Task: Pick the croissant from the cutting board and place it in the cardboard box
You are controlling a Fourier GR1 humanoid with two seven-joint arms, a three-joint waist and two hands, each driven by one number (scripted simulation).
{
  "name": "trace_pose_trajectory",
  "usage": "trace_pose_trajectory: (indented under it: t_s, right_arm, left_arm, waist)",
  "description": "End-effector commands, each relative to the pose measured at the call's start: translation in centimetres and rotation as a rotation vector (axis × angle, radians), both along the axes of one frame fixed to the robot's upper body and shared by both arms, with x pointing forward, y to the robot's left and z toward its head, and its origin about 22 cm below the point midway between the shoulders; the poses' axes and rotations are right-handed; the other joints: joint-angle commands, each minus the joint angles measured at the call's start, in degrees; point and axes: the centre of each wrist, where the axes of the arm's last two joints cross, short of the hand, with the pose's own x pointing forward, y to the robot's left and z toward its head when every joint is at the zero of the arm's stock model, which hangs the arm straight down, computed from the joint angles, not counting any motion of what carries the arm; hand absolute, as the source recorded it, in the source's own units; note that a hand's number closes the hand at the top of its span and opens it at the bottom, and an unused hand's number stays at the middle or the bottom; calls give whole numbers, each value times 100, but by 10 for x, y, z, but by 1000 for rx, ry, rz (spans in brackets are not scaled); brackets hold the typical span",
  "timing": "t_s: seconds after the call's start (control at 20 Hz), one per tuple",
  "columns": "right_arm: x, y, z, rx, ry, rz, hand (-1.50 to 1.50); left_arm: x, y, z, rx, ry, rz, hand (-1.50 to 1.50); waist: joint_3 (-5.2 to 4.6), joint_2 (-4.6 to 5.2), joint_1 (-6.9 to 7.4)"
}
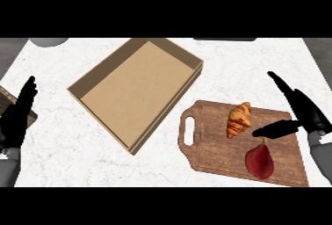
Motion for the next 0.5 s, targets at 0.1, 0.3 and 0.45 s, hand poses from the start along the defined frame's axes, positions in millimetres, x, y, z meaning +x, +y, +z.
trace_pose_trajectory:
  t_s: [0.1, 0.3, 0.45]
  right_arm:
    - [-46, 8, -51, 92, -75, -128, -150]
    - [-71, -17, -49, 145, -131, -21, -150]
    - [-41, -31, -16, -68, -99, 38, -150]
  left_arm:
    - [-14, 20, -12, 32, 133, 102, 0]
    - [-20, -10, -10, 17, 119, 86, 0]
    - [-29, 2, -10, 33, 135, 64, 0]
  waist:
    - [85, -59, -231]
    - [84, -61, -159]
    - [82, -57, -82]
